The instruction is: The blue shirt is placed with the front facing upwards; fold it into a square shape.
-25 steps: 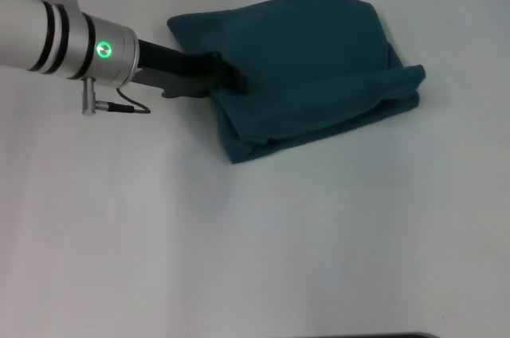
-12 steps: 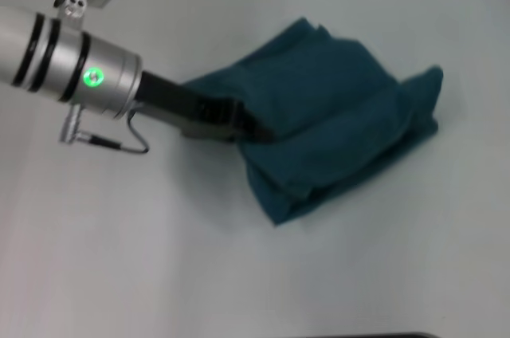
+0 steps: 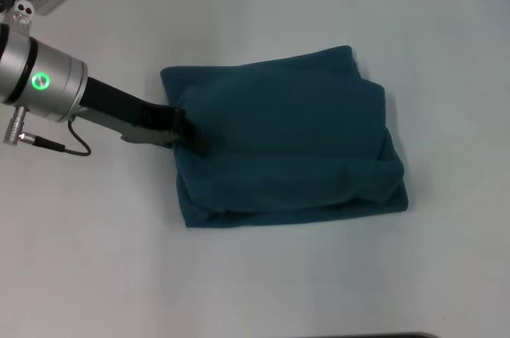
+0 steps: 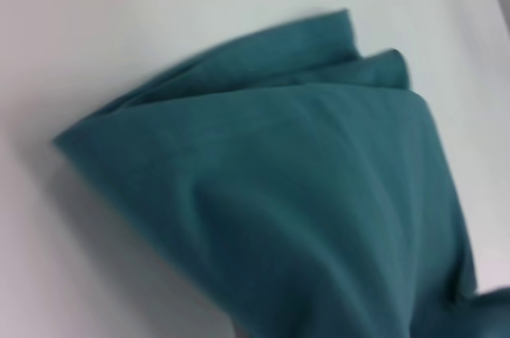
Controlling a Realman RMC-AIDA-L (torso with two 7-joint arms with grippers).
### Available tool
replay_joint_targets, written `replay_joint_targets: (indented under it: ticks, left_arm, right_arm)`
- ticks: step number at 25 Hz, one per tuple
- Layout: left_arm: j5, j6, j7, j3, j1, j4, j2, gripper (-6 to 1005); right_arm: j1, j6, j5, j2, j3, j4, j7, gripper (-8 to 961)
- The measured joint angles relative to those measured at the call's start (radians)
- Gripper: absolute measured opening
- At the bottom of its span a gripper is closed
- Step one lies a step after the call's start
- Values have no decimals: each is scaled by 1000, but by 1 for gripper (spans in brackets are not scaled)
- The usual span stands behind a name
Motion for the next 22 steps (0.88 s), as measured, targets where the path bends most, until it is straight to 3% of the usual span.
replay_joint_targets:
  ticks: [6, 16, 22]
  left_arm:
    - [7, -37, -7, -2, -3, 8, 1, 176]
    - [10, -38, -57, -27, 21, -30, 30, 228]
    - [11, 28, -70, -78, 48, -61, 55, 259]
  right_arm:
    - [7, 2, -1, 3, -6, 2, 0, 698]
    - [6, 3, -4, 5, -7, 2, 0, 697]
    - [3, 6, -5, 3, -7, 1, 0, 697]
